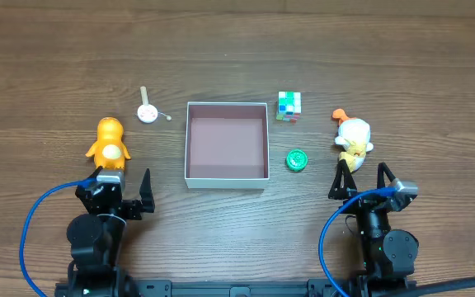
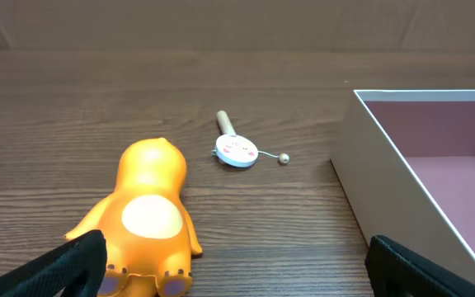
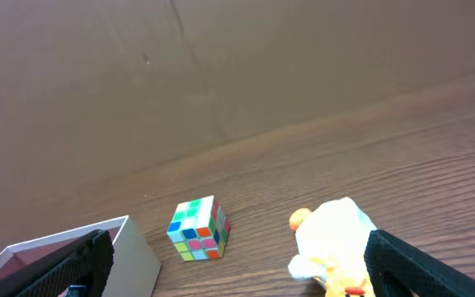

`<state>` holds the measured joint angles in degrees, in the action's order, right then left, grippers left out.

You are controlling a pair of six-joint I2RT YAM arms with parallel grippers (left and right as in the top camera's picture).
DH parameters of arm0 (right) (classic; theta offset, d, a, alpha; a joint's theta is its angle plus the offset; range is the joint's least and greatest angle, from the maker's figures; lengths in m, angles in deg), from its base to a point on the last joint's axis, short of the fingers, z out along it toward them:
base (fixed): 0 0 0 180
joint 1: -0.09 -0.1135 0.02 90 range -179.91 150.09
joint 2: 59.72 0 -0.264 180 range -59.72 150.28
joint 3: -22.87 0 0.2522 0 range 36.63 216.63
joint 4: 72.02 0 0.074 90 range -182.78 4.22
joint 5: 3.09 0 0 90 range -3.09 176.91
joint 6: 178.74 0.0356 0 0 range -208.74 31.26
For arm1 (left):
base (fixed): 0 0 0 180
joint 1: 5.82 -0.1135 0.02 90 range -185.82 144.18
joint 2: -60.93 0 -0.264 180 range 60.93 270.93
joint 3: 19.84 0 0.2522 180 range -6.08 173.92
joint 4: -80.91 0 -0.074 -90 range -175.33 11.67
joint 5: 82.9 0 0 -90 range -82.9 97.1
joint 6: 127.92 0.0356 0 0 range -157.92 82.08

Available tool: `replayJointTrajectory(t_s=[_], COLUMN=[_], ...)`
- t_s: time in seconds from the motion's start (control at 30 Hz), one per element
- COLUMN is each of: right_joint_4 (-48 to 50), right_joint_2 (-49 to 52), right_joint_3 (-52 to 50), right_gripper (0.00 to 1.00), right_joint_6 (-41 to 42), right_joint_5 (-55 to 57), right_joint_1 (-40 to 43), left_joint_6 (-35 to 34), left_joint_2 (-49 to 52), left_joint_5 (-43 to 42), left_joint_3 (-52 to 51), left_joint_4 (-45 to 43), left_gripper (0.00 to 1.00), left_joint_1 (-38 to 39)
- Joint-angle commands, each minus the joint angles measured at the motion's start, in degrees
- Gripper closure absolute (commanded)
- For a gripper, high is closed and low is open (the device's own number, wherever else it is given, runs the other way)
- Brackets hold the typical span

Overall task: Pack container
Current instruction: 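Reach the right gripper to the white plush duck and grasp it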

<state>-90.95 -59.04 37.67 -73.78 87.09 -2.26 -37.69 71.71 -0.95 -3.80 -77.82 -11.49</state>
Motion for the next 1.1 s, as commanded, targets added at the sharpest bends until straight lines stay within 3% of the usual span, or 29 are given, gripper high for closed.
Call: replayJointTrajectory(t_s=[0.0,0.27,0.53,0.7,0.87,0.97,1.07], right_joint_4=[0.3,0.3,3.9,4.2,-18.2,-31.1,-45.2], right_joint_2=[-0.5,-0.5,-0.5,-0.3,9.0,22.3,43.9], right_joint_3=[-0.6,-0.6,-0.5,4.3,24.5,35.3,49.6], right_gripper=[0.0,0.0,0.0,0.0,0.0,0.0,0.0], right_joint_6=[-0.1,0.1,0.5,3.3,1.3,1.1,-1.6], right_joint_5=[-0.3,-1.1,-24.1,-26.1,-14.8,-9.1,-9.4], right_joint_1=[-0.3,-0.3,-0.3,-0.3,-0.3,-0.3,-0.3], left_joint_6=[1.1,1.1,1.1,1.1,1.1,1.1,1.1], left_joint_2=[0.5,0.5,0.5,0.5,0.5,0.5,0.5], left_joint_5=[0.6,0.6,0.6,0.6,0.6,0.6,0.6], left_joint_3=[-0.3,-0.3,-0.3,-0.3,-0.3,-0.3,-0.3], left_joint_4=[-0.1,-0.1,-0.1,-0.1,-0.1,-0.1,-0.1], left_gripper=[0.0,0.0,0.0,0.0,0.0,0.0,0.0], left_joint_1=[-0.3,-0.3,-0.3,-0.3,-0.3,-0.3,-0.3])
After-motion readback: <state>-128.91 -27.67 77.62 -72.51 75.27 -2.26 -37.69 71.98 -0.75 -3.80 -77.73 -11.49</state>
